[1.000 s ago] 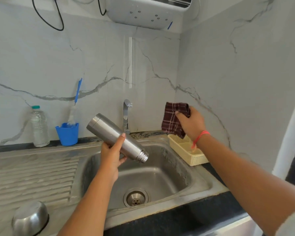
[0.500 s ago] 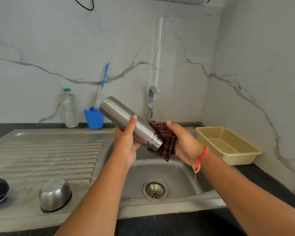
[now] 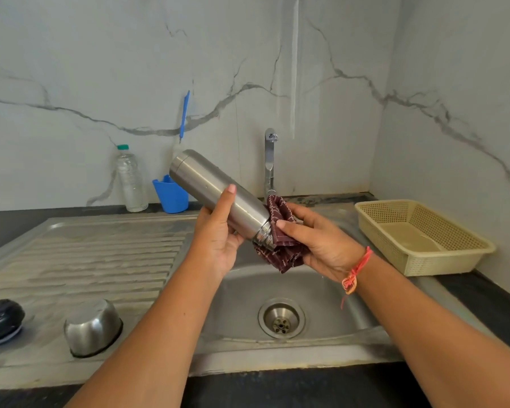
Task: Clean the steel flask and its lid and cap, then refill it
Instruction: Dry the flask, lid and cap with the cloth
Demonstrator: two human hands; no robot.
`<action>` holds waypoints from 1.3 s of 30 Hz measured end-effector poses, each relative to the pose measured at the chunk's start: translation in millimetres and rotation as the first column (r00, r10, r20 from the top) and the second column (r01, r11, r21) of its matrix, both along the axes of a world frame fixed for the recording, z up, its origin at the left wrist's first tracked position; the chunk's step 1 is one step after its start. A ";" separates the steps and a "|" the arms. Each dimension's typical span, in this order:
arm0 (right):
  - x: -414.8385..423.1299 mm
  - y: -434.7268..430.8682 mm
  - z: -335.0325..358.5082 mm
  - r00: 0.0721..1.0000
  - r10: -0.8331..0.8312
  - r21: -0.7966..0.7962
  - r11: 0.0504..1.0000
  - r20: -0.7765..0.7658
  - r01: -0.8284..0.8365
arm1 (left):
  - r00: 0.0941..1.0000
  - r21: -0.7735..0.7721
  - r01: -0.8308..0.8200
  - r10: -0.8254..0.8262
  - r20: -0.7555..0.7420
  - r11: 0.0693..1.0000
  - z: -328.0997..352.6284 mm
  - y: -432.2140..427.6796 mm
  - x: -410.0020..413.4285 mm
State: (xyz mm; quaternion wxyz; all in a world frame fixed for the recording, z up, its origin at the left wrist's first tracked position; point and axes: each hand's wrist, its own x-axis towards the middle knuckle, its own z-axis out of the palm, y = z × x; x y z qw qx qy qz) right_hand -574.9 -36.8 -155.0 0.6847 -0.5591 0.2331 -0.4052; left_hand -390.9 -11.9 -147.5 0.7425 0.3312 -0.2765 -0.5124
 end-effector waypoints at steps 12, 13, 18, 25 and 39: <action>6.7 -1.4 -17.1 0.695 -0.599 -0.783 0.617 -0.399 0.083 | 0.991 0.142 -0.129 0.134 -0.025 0.981 -8.1 -2.5 -10.8; 9.3 -0.3 -18.8 0.667 -0.636 -0.826 0.561 -0.388 0.055 | 0.989 0.172 -0.126 0.137 -0.053 0.977 -8.4 -2.9 -10.7; 25.2 10.8 -24.2 0.461 -0.818 -0.933 0.352 -0.343 -0.069 | 0.985 0.251 -0.120 0.148 -0.094 0.961 -8.7 -0.7 -9.5; 21.5 3.9 -23.7 0.474 -0.817 -0.924 0.381 -0.327 0.020 | 0.996 0.211 -0.052 0.067 -0.061 0.976 -1.8 7.0 -15.4; -6.5 4.6 -10.3 0.986 0.037 -0.027 0.999 -0.164 -0.042 | 0.970 -0.051 0.195 -0.185 0.161 0.979 -1.0 9.7 -10.4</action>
